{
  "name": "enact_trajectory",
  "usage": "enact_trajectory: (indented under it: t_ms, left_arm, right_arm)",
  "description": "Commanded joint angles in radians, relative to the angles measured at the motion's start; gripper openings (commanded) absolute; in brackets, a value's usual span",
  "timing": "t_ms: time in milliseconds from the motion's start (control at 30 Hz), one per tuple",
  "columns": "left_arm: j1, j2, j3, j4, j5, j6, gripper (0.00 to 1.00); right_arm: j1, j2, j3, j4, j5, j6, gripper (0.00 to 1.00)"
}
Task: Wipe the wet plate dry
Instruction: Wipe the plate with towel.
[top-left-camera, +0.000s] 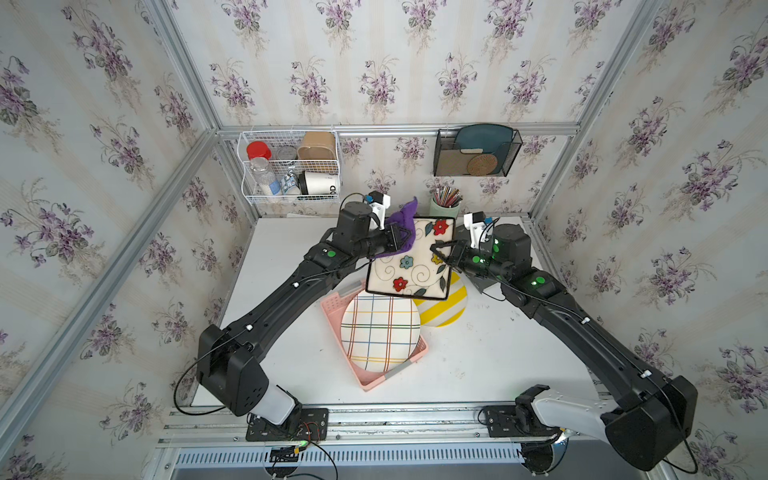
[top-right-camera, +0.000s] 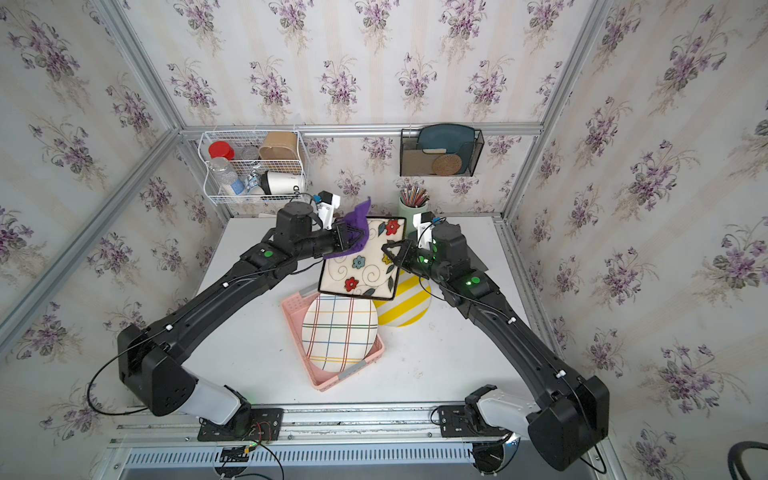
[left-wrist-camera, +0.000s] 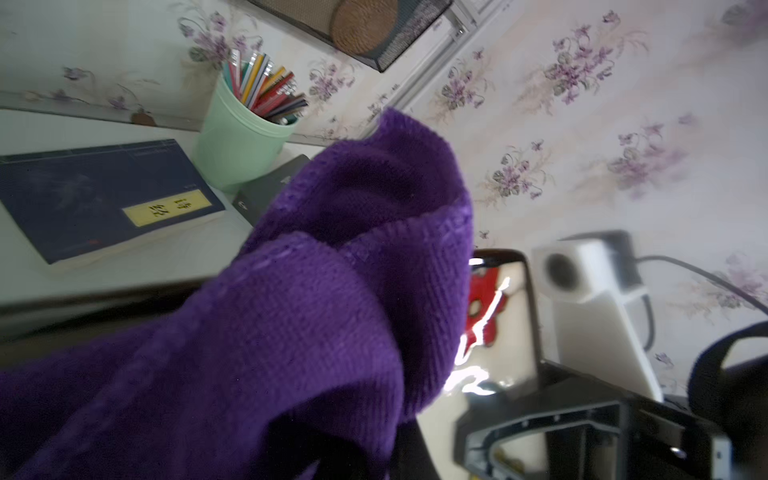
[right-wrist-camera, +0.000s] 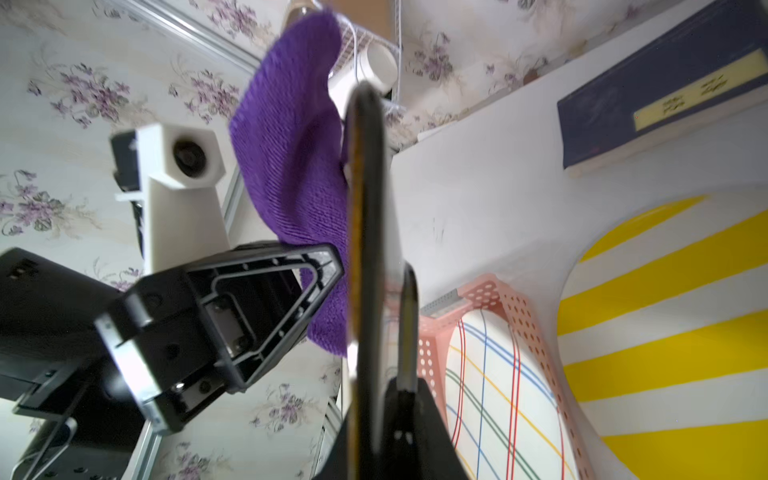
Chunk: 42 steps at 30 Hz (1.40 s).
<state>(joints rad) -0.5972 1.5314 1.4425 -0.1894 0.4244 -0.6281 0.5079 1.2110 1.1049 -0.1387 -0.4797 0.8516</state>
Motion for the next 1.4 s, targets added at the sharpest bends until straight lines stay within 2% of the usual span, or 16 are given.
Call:
enact_trajectory:
  t_ms: [0, 67, 133, 267, 333, 400, 567, 633, 700, 767, 867, 933, 1067, 1200, 1267, 1367]
  left_arm:
    - [0.059, -0.041, -0.038, -0.027, -0.047, -0.028, 0.0]
    - [0.087, -0.066, -0.055, -0.015, -0.046, -0.032, 0.0]
    - [0.077, -0.041, -0.021, -0.016, 0.02, -0.018, 0.0]
    - [-0.055, 0.08, 0.117, -0.033, 0.158, 0.04, 0.0]
    - [-0.114, 0.139, 0.206, -0.088, 0.16, 0.082, 0.0]
    - [-0.125, 0.162, 0.238, -0.093, 0.152, 0.07, 0.0]
    - [-0.009, 0.067, 0.147, -0.064, 0.035, -0.002, 0.0]
    - [0.011, 0.049, 0.124, -0.051, 0.044, -0.008, 0.0]
    - [-0.013, 0.073, 0.141, -0.029, 0.128, -0.013, 0.0]
    - [-0.079, 0.128, 0.185, -0.042, 0.194, 0.007, 0.0]
    - [-0.159, 0.188, 0.269, -0.193, 0.161, 0.108, 0.0]
    - [-0.143, 0.168, 0.242, -0.223, 0.128, 0.1, 0.0]
    - [-0.032, 0.025, 0.052, -0.079, 0.082, 0.012, 0.0]
    - [0.078, -0.071, 0.046, -0.045, 0.148, -0.058, 0.0]
    - [0.124, -0.105, 0.05, 0.066, 0.212, -0.189, 0.0]
    - [0.173, -0.132, 0.048, 0.421, 0.26, -0.471, 0.0]
  right_arm:
    - [-0.005, -0.034, 0.025, 0.425, -0.175, 0.006, 0.0]
    - [-0.042, -0.059, -0.014, 0.458, -0.156, 0.047, 0.0]
    - [-0.09, -0.074, -0.065, 0.522, -0.151, 0.109, 0.0]
    - [-0.047, -0.033, -0.013, 0.458, -0.151, 0.049, 0.0]
    - [-0.002, -0.003, 0.028, 0.424, -0.15, 0.0, 0.0]
    - [0.01, 0.005, 0.023, 0.451, -0.16, 0.021, 0.0]
    - [-0.102, -0.064, -0.074, 0.545, -0.128, 0.133, 0.0]
    - [-0.14, -0.085, -0.099, 0.556, -0.127, 0.151, 0.0]
    - [-0.131, -0.078, -0.087, 0.542, -0.125, 0.134, 0.0]
    - [-0.096, -0.058, -0.065, 0.528, -0.121, 0.115, 0.0]
    - [-0.058, -0.029, -0.031, 0.527, -0.129, 0.113, 0.0]
    - [-0.092, -0.038, -0.032, 0.538, -0.123, 0.139, 0.0]
    - [-0.265, -0.068, -0.07, 0.656, -0.159, 0.285, 0.0]
    - [-0.4, -0.057, -0.039, 0.789, -0.211, 0.425, 0.0]
    - [-0.427, -0.048, -0.02, 0.865, -0.213, 0.502, 0.0]
    - [-0.443, -0.033, -0.016, 1.009, -0.178, 0.619, 0.0]
